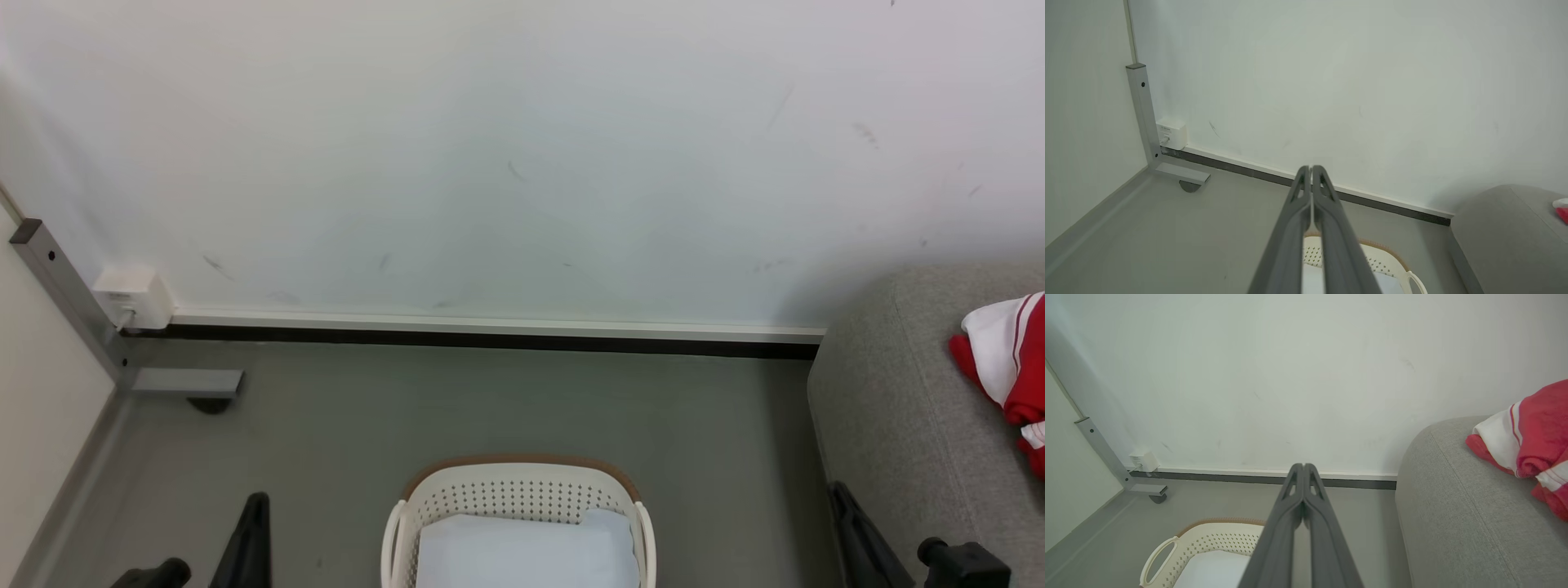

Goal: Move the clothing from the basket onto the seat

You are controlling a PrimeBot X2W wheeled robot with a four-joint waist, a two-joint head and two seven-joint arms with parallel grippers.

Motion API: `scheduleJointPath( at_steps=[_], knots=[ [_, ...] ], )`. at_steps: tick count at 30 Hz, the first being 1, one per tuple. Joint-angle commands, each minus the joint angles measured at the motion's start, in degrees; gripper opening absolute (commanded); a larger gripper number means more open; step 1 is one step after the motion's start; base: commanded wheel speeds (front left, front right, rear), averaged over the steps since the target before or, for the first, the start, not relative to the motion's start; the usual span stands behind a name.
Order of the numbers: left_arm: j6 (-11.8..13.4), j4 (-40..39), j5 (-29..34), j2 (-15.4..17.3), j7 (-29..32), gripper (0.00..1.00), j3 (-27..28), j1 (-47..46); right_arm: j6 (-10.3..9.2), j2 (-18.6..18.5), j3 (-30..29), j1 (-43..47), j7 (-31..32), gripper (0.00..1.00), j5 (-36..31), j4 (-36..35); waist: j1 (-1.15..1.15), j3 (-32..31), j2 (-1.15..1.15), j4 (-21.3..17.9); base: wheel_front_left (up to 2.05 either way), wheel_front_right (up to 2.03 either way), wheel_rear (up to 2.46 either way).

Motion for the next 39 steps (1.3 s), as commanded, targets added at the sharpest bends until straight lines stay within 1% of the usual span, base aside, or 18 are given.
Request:
scheduleJointPath(
  at_steps=[1, 7, 8, 21, 39],
  knots=[
    [-0.1, -0.5, -2.6, 0.2, 0.8, 0.0, 0.7, -1.3, -0.02, 0.0, -0.7, -1.0, 0.5, 0.0, 2.6, -0.9, 0.0, 0.0, 0.0, 0.0, 0.0, 0.0, 0.0],
    [-0.2, -0.7, -9.0, 0.1, 2.5, 0.0, 0.8, -1.7, -0.02, 0.2, -1.8, -1.2, 2.3, 0.0, 8.7, -1.5, 0.0, 0.1, 0.0, -0.1, 0.0, 0.0, 0.0],
    [-0.2, -0.7, -9.0, 0.1, 2.5, 0.0, 0.8, -1.7, -0.02, 0.2, -1.8, -1.2, 2.3, 0.0, 8.7, -1.5, 0.0, 0.1, 0.0, -0.1, 0.0, 0.0, 0.0],
    [-0.5, -1.0, -21.2, -0.1, 5.5, 0.0, 0.9, -2.5, -0.04, 0.5, -3.9, -1.6, 5.6, 0.0, 20.5, -2.6, 0.0, 0.3, 0.0, -0.2, 0.0, 0.0, 0.0],
    [-0.7, -1.0, -35.4, -0.4, 9.4, 0.0, 1.4, -3.7, -0.06, 0.9, -6.4, -2.2, 9.5, 0.0, 34.3, -3.8, 0.0, 0.6, 0.0, -0.4, 0.0, 0.0, 0.0]
  ],
)
